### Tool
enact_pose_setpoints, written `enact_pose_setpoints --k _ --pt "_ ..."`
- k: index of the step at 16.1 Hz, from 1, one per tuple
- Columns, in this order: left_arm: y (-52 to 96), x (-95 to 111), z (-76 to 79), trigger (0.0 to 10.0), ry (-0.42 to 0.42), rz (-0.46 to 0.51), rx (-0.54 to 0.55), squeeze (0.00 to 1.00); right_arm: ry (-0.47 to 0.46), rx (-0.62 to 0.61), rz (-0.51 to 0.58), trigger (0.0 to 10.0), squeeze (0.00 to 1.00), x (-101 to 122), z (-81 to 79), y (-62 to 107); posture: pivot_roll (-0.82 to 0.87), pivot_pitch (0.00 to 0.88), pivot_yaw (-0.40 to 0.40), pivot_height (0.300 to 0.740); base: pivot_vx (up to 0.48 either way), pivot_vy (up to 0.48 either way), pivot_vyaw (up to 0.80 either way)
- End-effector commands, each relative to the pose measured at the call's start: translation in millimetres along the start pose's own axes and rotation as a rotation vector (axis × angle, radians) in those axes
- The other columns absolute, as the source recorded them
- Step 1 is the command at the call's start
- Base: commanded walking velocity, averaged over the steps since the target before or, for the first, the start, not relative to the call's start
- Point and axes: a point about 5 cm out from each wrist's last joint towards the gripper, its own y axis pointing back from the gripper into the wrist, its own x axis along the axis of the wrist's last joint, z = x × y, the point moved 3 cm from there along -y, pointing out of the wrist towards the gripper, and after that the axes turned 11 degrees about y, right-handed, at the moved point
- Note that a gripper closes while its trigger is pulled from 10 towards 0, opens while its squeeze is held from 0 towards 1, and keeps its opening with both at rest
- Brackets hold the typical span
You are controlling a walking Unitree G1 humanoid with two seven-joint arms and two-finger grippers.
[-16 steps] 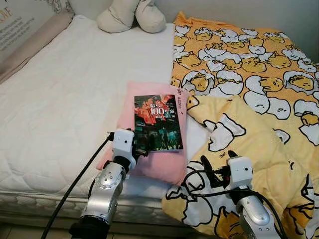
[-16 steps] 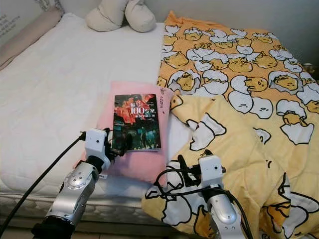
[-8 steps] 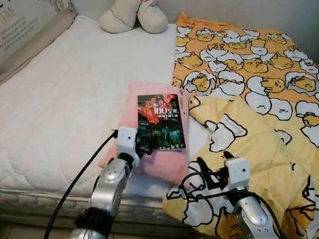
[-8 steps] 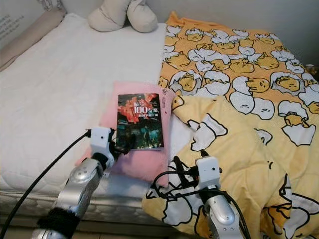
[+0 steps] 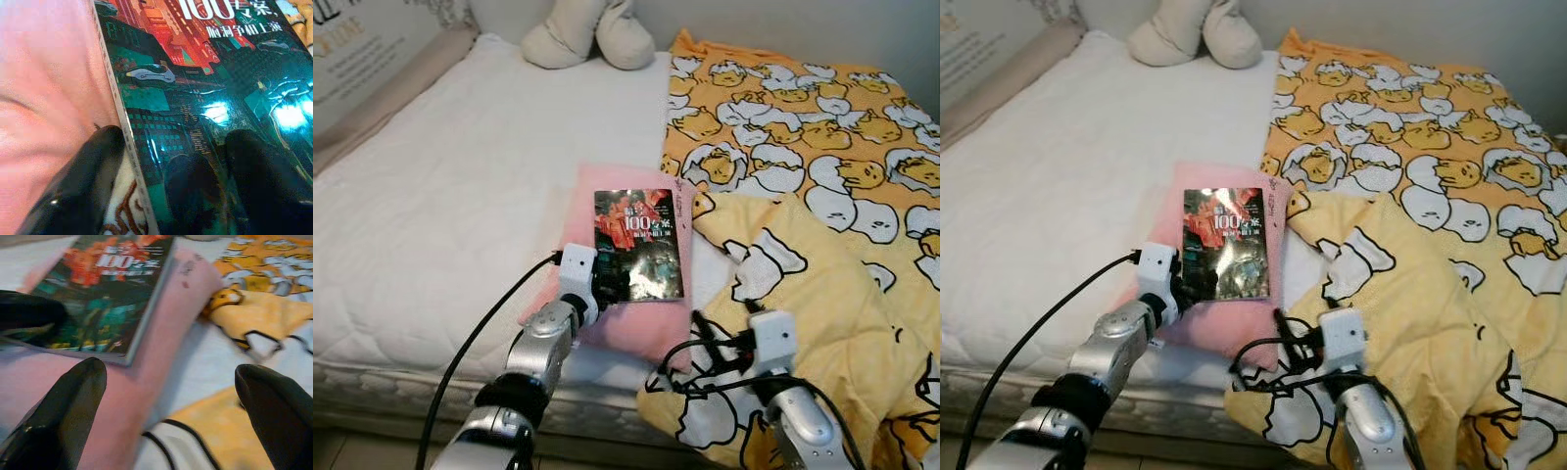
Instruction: Clean up the room
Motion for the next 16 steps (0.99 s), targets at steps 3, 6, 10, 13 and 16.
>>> enact_pose_setpoints --k 3,6,10,13,16 --pt "4.9 -27 -20.3 0.0 0.105 -0.142 0.076 0.00 0.001 0.012 0.013 10.0 0.00 6 2.0 -1.5 -0.08 0.000 -0.008 0.740 0.000 0.000 0.00" --pt "5.6 -24 -27.5 0.0 0.163 -0.126 0.072 0.00 -0.005 0.021 0.006 10.0 0.00 4 0.3 -0.1 -0.08 0.000 -0.008 0.740 0.000 0.000 0.00" --pt "0.0 -3 -21.2 0.0 0.151 -0.042 0.011 0.00 -0.002 0.030 0.000 10.0 0.00 4 -0.2 -0.9 -0.08 0.000 -0.009 0.740 0.000 0.000 0.00" --pt "-3.6 14 -9.9 0.0 0.202 0.041 -0.074 0.00 0.000 0.031 -0.003 10.0 0.00 3 -0.2 -1.6 -0.07 0.000 -0.008 0.740 0.000 0.000 0.00" --pt "-6.4 54 10.7 0.0 0.261 0.198 -0.210 0.00 0.002 0.029 -0.004 10.0 0.00 3 -0.1 -1.7 -0.07 0.000 -0.004 0.740 0.000 0.000 0.00"
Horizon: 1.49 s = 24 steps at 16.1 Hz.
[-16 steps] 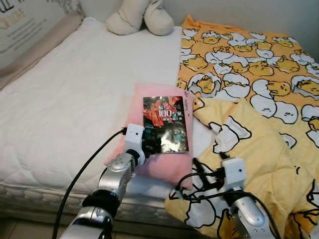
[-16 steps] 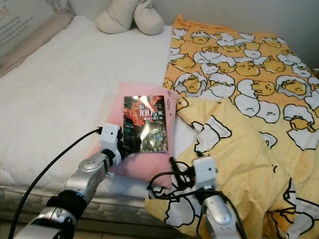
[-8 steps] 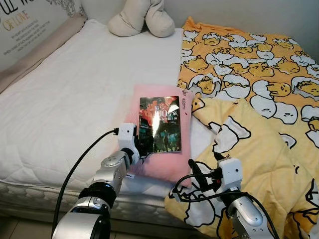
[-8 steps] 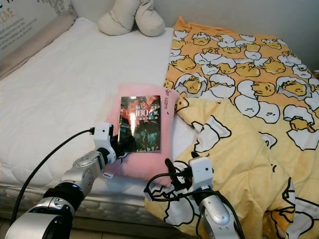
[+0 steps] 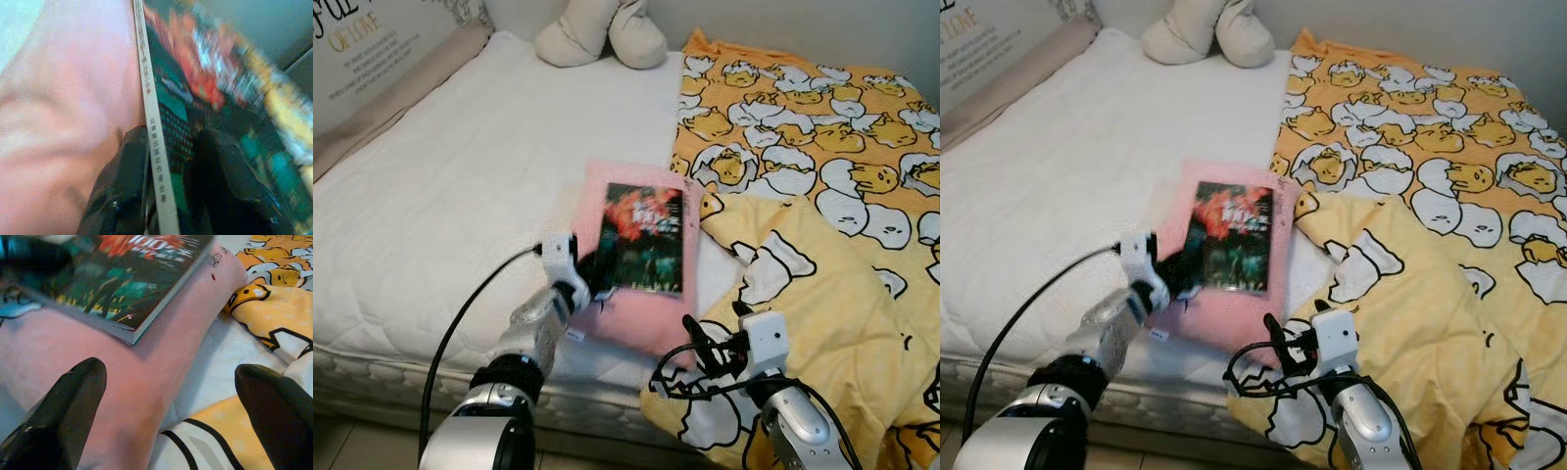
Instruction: Clean up the room
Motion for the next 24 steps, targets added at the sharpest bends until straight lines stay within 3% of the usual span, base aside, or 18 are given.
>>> enact_pose_setpoints --k 1,7,10,11,13,16,24 --pt "-8.8 25 19.3 0.0 0.007 0.078 -0.087 0.00 0.007 -0.005 0.011 10.0 0.00 4 2.9 -1.4 -0.07 0.000 -0.003 0.740 0.000 0.000 0.00" --pt "-8.4 47 24.3 0.0 0.034 0.156 -0.110 0.00 0.010 -0.003 0.008 10.0 0.00 3 1.8 -3.0 -0.07 0.000 0.000 0.740 0.000 0.000 0.00" --pt "-4.1 54 14.3 0.0 0.007 0.189 -0.053 0.00 0.013 -0.004 0.005 10.0 0.00 3 2.6 -2.8 -0.07 0.000 0.000 0.740 0.000 0.000 0.00" --pt "4.0 67 -4.4 0.0 -0.049 0.241 0.055 0.00 0.015 -0.009 0.008 10.0 0.00 3 4.8 -3.2 -0.07 0.000 0.000 0.740 0.000 0.000 0.00" --pt "17.1 89 -20.9 0.0 -0.125 0.328 0.138 0.00 0.017 -0.016 0.015 10.0 0.00 5 7.9 -4.7 -0.06 0.000 -0.002 0.740 0.000 0.000 0.00" --pt "20.7 105 -20.1 0.0 -0.155 0.385 0.155 0.00 0.018 -0.022 0.025 10.0 0.00 7 10.5 -8.6 -0.05 0.000 -0.006 0.740 0.000 0.157 0.00" --pt "11.4 95 -9.9 0.0 -0.274 0.323 0.110 0.00 0.037 -0.058 0.053 10.0 0.00 13 16.0 -14.4 -0.05 0.000 -0.005 0.740 0.000 0.479 0.43"
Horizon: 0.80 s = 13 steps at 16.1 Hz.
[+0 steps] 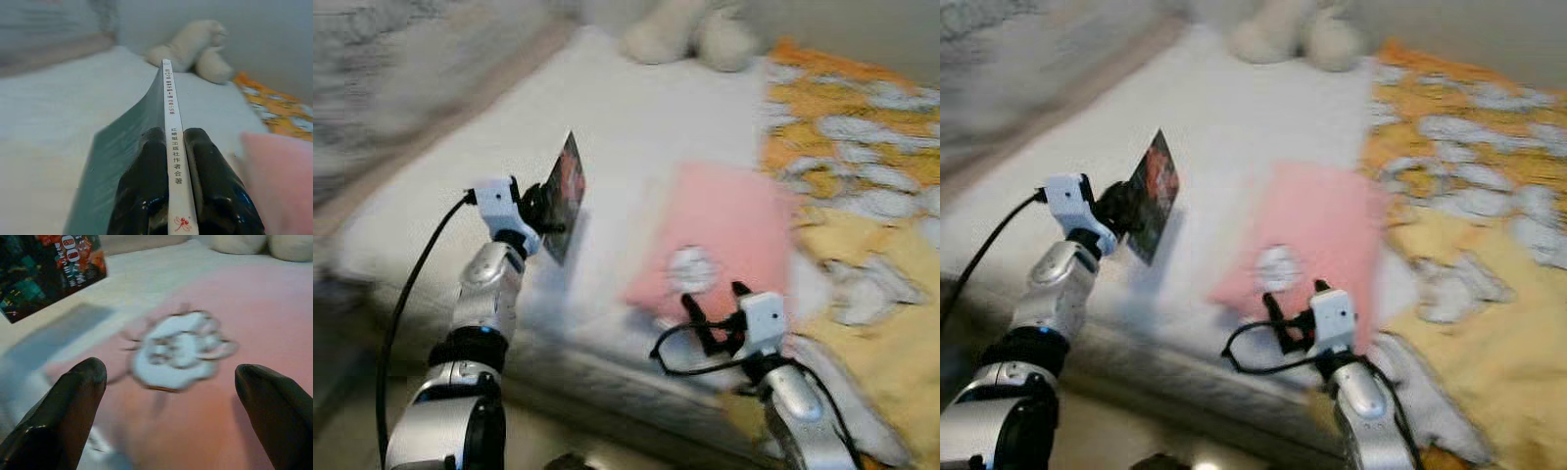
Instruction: Clean up the room
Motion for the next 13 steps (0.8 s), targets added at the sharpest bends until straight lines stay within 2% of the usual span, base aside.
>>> enact_pose_setpoints --k 1,5,8,10,11,13 --pt "-7.0 2 15.4 0.0 -0.026 -0.005 -0.076 0.00 0.001 -0.032 -0.014 10.0 0.00 -5 5.1 3.2 -0.05 0.000 -0.003 0.740 0.000 0.476 0.00" --pt "-11.2 2 18.5 0.0 -0.040 -0.023 -0.106 0.00 0.011 -0.051 -0.014 10.0 0.00 -6 4.5 4.8 -0.06 0.000 0.005 0.740 0.000 0.465 0.00" --pt "-15.4 0 28.4 0.0 -0.027 -0.029 -0.137 0.00 0.010 -0.058 -0.023 10.0 0.00 -8 3.2 7.1 -0.07 0.000 0.006 0.740 0.000 0.441 -0.74" --pt "-17.0 -3 34.7 0.0 -0.013 -0.043 -0.159 0.00 0.007 -0.062 -0.024 10.0 0.00 -9 3.8 7.6 -0.07 0.000 0.007 0.740 0.251 0.375 0.00" --pt "-18.4 -7 38.1 10.0 -0.030 -0.063 -0.151 0.00 0.010 -0.063 -0.024 10.0 0.00 -9 4.6 7.5 -0.07 0.000 0.006 0.740 0.000 0.000 0.00" --pt "-19.3 -8 39.9 10.0 -0.036 -0.044 -0.121 0.00 0.013 -0.060 -0.026 10.0 0.00 -9 4.2 7.2 -0.07 0.000 0.004 0.740 0.000 0.000 0.00"
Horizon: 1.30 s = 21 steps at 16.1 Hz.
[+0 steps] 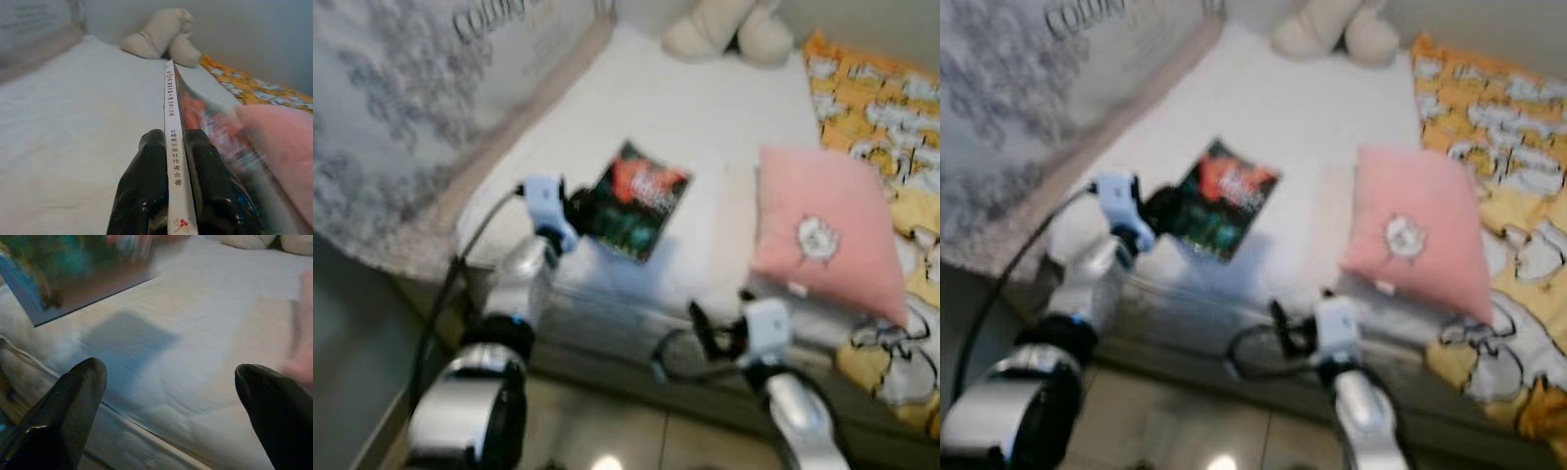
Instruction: Clean up the room
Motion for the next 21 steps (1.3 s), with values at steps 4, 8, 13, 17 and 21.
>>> enact_pose_setpoints --k 4,8,13,17,21 --pt "-4.1 5 1.3 10.0 -0.002 0.044 0.067 0.00 0.027 -0.016 -0.001 10.0 0.00 1 9.6 3.0 -0.07 0.000 0.000 0.740 0.442 0.000 0.00" --pt "-4.8 0 3.4 10.0 -0.004 0.040 0.089 0.00 0.027 -0.012 -0.001 10.0 0.00 1 9.0 4.6 -0.07 0.000 -0.003 0.740 0.461 0.000 0.00" --pt "-8.5 2 10.1 10.0 0.001 0.048 0.071 0.00 0.027 -0.007 -0.003 10.0 0.00 1 6.8 7.8 -0.08 0.000 -0.004 0.740 0.461 0.000 0.00" --pt "-26.5 7 33.1 10.0 0.210 0.052 0.065 0.00 0.029 0.013 -0.011 10.0 0.00 0 3.8 12.0 -0.09 0.000 -0.029 0.740 0.229 0.000 0.00" --pt "-14.3 -50 18.5 10.0 0.859 -0.083 0.316 0.00 0.073 0.086 -0.053 10.0 0.00 -1 2.2 36.4 -0.21 0.000 -0.088 0.740 0.000 0.000 0.00"
